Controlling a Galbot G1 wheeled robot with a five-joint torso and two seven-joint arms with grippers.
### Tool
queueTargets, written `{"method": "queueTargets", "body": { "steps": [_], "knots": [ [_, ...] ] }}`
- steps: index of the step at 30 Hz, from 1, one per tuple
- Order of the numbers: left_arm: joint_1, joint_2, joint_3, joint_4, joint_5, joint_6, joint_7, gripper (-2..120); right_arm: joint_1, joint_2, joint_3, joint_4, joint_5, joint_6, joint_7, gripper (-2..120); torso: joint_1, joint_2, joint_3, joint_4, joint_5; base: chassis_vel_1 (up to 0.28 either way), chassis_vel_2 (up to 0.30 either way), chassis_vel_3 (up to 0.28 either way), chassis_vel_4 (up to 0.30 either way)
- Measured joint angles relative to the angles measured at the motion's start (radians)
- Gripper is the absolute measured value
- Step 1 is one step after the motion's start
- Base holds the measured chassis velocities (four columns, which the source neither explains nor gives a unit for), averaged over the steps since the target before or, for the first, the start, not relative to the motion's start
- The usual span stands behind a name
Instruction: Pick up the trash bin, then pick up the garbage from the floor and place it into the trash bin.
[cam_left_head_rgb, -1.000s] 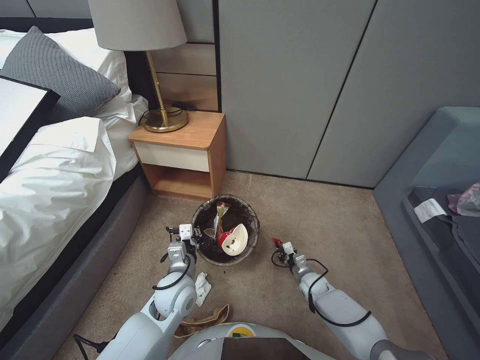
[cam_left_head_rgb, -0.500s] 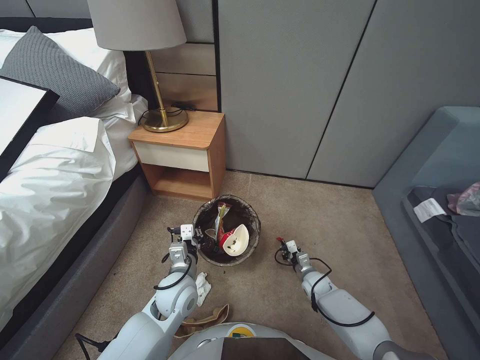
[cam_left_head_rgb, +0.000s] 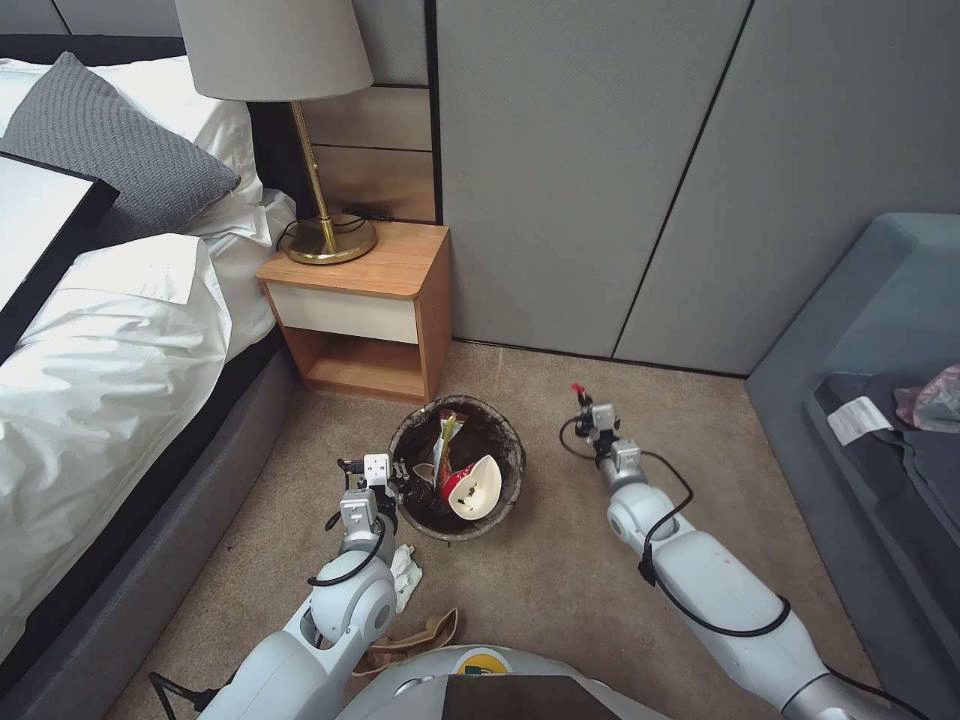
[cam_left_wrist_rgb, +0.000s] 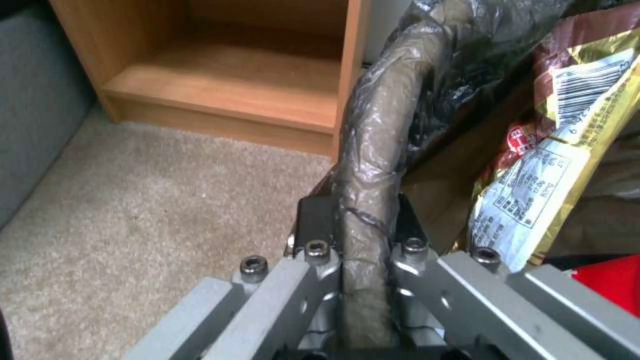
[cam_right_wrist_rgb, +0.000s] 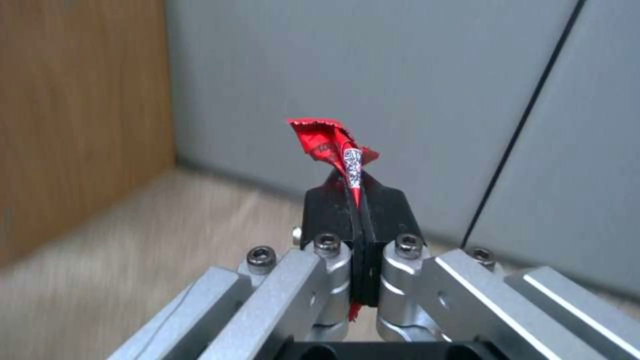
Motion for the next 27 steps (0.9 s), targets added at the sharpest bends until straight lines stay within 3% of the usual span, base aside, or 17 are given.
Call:
{"method": "queueTargets", "body": {
  "steps": [7, 13, 27],
  "knots": [
    [0.01, 0.003, 0.008, 0.0, 0.007, -0.001, 0.003, 2, -0.016, -0.018, 0.041, 0.236, -0.013, 0.002, 0.044, 0, 0.0, 0.0, 0.0, 0.0001, 0.0002, 0.0, 0.0, 0.0, 0.0],
    [0.006, 0.005, 0.009, 0.004, 0.008, 0.0, 0.004, 2, -0.034, -0.073, 0.031, 0.421, 0.026, 0.012, 0.005, 0, 0.0, 0.0, 0.0, -0.0002, 0.0, 0.0, 0.0, 0.0, 0.0],
    [0.0, 0.007, 0.013, 0.009, 0.008, 0.003, 0.004, 2, -0.054, -0.149, -0.084, 0.568, 0.072, 0.049, -0.112, 0, 0.0, 0.0, 0.0, -0.0001, 0.0, 0.0, 0.0, 0.0, 0.0]
  ]
}}
